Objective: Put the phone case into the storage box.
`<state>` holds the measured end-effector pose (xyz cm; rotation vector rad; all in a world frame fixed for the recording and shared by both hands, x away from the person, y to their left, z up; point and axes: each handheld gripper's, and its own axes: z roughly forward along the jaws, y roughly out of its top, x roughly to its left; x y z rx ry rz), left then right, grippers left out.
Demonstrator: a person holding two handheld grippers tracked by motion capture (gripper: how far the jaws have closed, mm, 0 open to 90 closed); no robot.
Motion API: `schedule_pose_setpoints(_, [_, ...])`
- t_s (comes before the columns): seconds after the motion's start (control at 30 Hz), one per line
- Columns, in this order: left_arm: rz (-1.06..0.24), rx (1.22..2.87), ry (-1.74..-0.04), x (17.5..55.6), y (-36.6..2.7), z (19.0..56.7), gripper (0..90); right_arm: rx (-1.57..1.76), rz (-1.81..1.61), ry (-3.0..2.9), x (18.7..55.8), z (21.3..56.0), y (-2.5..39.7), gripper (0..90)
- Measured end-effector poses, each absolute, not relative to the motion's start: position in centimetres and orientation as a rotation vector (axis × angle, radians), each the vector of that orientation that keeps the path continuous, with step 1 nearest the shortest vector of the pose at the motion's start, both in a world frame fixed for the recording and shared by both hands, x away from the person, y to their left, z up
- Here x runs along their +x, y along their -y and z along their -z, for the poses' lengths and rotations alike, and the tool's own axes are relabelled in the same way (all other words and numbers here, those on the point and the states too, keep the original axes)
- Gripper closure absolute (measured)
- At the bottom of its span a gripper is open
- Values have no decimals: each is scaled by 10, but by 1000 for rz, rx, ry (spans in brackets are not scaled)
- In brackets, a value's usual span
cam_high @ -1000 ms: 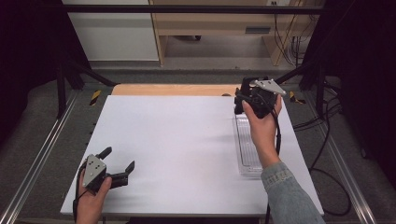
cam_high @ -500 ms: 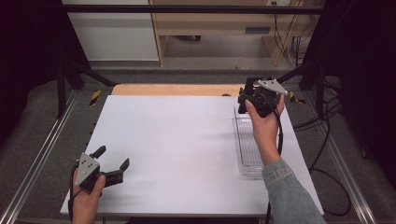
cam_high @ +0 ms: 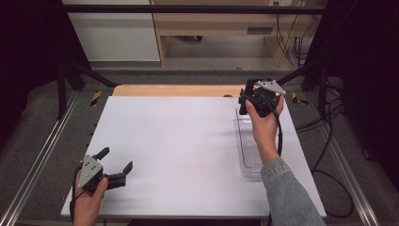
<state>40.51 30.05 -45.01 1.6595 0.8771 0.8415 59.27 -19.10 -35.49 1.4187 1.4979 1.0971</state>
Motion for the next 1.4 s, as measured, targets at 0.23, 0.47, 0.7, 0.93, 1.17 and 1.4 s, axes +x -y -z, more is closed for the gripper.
schedule_pose_setpoints(0.23, [-841,1662,-873,405,-300,450,26,1410,-1082,-1515,595,363,185,135])
schedule_pose_setpoints(0.47, [-837,1665,-873,405,-300,451,26,1429,-1075,-1501,596,365,189,135])
schedule_pose_setpoints(0.7, [-829,1668,-872,405,-300,451,26,1426,-1079,-1503,597,367,190,135])
schedule_pose_setpoints(0.93, [-827,1669,-862,405,-299,450,26,1429,-1081,-1498,597,366,189,135])
schedule_pose_setpoints(1.17, [-823,1669,-863,405,-299,451,26,1433,-1079,-1491,598,367,188,135])
schedule_pose_setpoints(1.4, [-814,1669,-868,407,-299,451,26,1455,-1102,-1481,595,366,189,134])
